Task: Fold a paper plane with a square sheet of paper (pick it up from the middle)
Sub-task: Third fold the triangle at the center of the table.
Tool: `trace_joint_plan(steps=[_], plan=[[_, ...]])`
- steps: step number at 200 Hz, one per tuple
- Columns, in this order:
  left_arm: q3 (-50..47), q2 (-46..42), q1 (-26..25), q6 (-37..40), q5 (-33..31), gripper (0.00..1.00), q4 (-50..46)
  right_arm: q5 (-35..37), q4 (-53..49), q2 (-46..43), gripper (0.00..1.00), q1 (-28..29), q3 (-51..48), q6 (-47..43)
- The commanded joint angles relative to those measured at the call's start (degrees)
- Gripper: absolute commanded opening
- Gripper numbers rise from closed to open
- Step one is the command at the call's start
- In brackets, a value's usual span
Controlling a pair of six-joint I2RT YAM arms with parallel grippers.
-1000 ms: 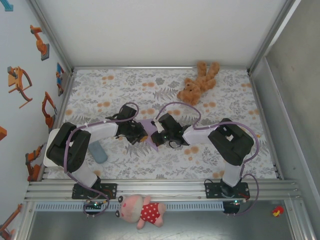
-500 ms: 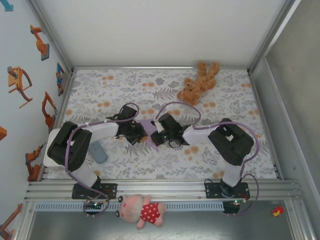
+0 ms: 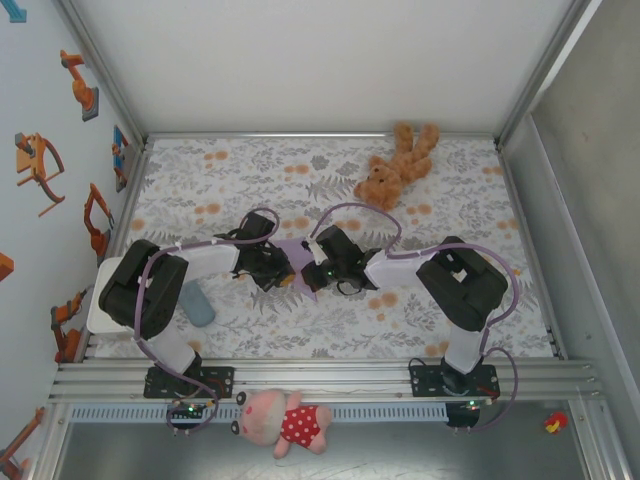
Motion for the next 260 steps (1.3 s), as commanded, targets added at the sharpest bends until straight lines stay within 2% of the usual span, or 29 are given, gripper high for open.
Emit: trace_joint_plan(steps=[1,39,90,183,260], plan=[[0.73,1.14,-0.32,1.18,-0.08,0.08,-1.10,0.72,-0.53,0.89,0.00,-0.39,1.41,0.77],[1.34,0.13,-0.23,1.63,-0.08,0.08,-1.35,1.18,-0.77,0.72,0.00,-0.39,1.36,0.82],[5.72,-1.08,1.58,6.16,-1.77,0.12,-5.65,2.07,-0.97,0.72,0.00,-0.52,1.17,0.80],[16.91,9.51,7.36,13.90,0.08,0.14,-10.93,2.50,-0.89,0.96,0.00,-0.48,1.67,0.97],[19.47,14.95,7.59,15.99,0.87,0.13,-13.68,2.34,-1.00,1.33,0.00,-0.64,2.32,0.75]])
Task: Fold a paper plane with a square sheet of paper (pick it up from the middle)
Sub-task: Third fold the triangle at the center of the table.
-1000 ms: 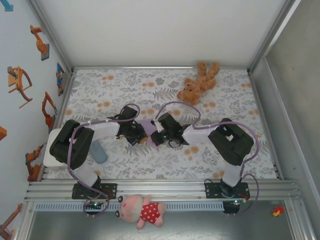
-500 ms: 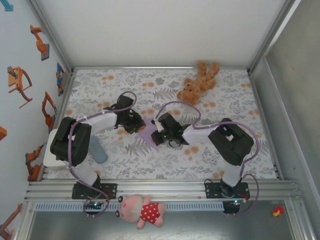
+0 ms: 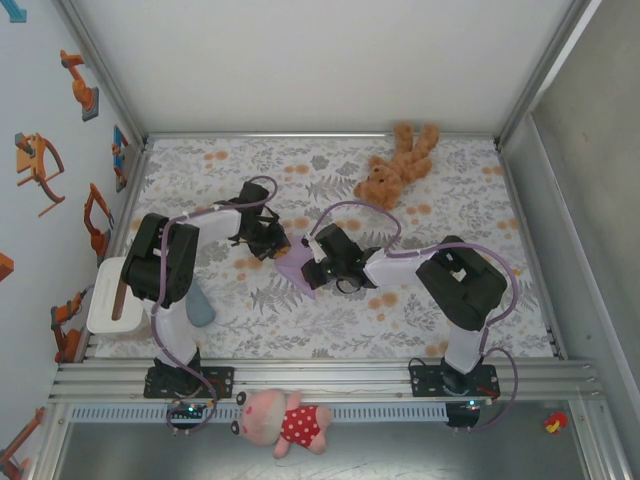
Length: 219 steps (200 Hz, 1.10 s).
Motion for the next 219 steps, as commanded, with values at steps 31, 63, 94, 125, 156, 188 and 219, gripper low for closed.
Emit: trace_joint_plan(steps=[31,63,94,125,156,188,219], plan=[[-0.12,2.04,-0.14,2.27,1.06,0.13,-3.25,-0.44,-0.49,1.55,0.00,-0.55,1.86,0.59],[-0.08,2.07,-0.06,2.53,1.38,0.12,-3.26,-0.46,-0.66,2.08,0.00,-0.64,2.22,0.68],[0.08,2.00,-0.14,2.69,1.47,0.12,-3.27,-0.37,-0.80,2.17,0.00,-0.59,2.22,0.68],[0.09,1.75,-0.13,2.80,1.56,0.12,-3.38,-0.62,-1.09,2.25,0.00,-0.60,2.12,0.68],[1.07,-0.10,-0.08,2.97,1.60,0.12,-3.81,-0.81,-1.71,2.52,0.00,-0.60,2.13,0.68],[1.22,-5.20,-0.11,2.41,0.60,0.15,-4.10,-0.80,-2.33,2.70,0.00,-0.59,2.13,0.85],[-3.16,-11.55,-0.23,0.09,-0.63,0.17,-3.19,-0.81,-2.51,2.81,0.00,-0.57,2.10,1.04]])
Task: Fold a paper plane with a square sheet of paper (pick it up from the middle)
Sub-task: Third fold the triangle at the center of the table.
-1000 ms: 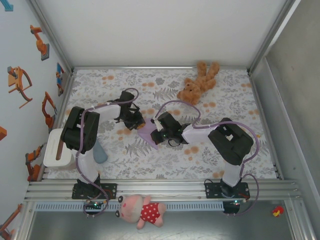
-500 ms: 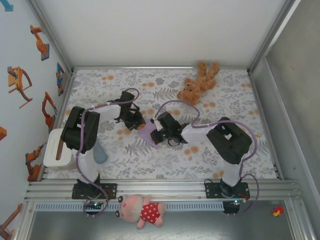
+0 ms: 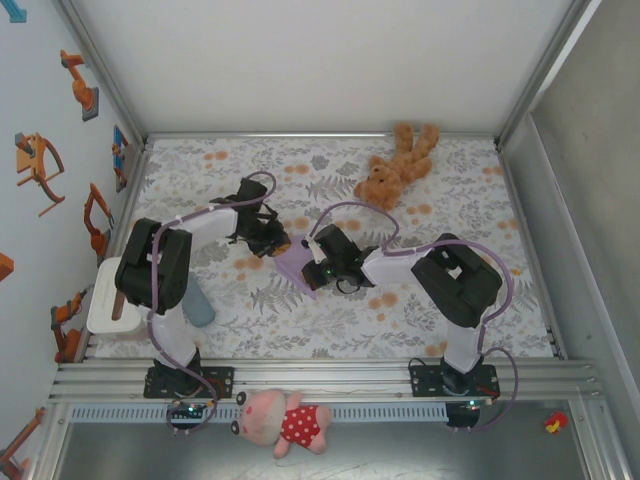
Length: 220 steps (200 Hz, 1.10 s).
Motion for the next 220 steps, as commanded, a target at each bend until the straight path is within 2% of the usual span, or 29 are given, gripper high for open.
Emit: trace_joint_plan(steps=[1,44,84,131,220], plan=[[-3.16,-6.46,-0.23,-1.62,-1.02,0.17,-1.00,-0.37,-1.16,1.01,0.00,-0.31,1.26,1.03],[-10.75,-12.38,-2.90,-6.58,0.09,0.15,2.30,-0.83,-0.70,1.38,0.00,-0.36,1.48,1.32],[-11.39,-10.28,-6.53,-8.71,0.31,0.14,4.03,-1.02,-0.54,1.74,0.00,-0.37,1.57,1.57],[-11.68,-7.17,-7.21,-10.08,-0.04,0.12,5.53,-0.83,-0.63,1.83,0.00,-0.42,1.71,1.58],[-15.05,-7.04,-7.13,-11.30,-3.59,0.11,4.70,-0.64,-1.14,1.97,0.00,-0.35,1.79,1.73]])
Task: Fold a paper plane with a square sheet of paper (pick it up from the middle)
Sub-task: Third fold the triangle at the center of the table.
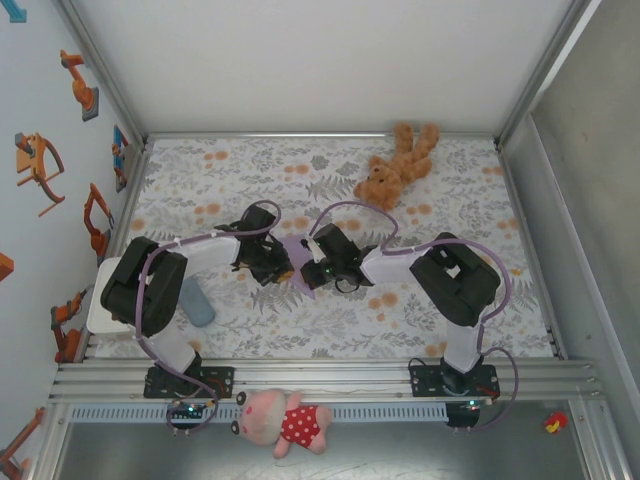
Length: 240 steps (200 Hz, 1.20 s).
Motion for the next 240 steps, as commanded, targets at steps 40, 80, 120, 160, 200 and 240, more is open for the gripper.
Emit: trace_joint_plan(steps=[40,80,120,160,200,240], plan=[[-0.73,0.51,-0.23,-0.97,-2.07,0.10,-0.92,0.27,-1.22,1.23,0.00,-0.34,1.22,0.47],[-0.49,1.72,-0.24,-0.89,-2.15,0.10,-0.73,0.19,-1.47,1.10,0.00,-0.33,1.32,0.38],[-0.32,2.28,-0.09,-0.92,-2.42,0.10,-0.63,0.11,-1.65,1.11,0.00,-0.33,1.53,0.42],[-0.57,2.88,-0.11,-1.31,-3.32,0.10,-2.43,0.81,-2.26,0.05,0.00,-0.33,1.86,0.91],[-1.61,3.68,0.12,-1.55,-3.79,0.10,-3.07,6.26,-5.27,-5.35,0.22,-0.68,1.36,3.97],[-1.81,4.13,0.16,-1.78,-4.00,0.09,-2.70,12.52,-13.67,-9.73,0.36,-1.16,2.79,6.43]])
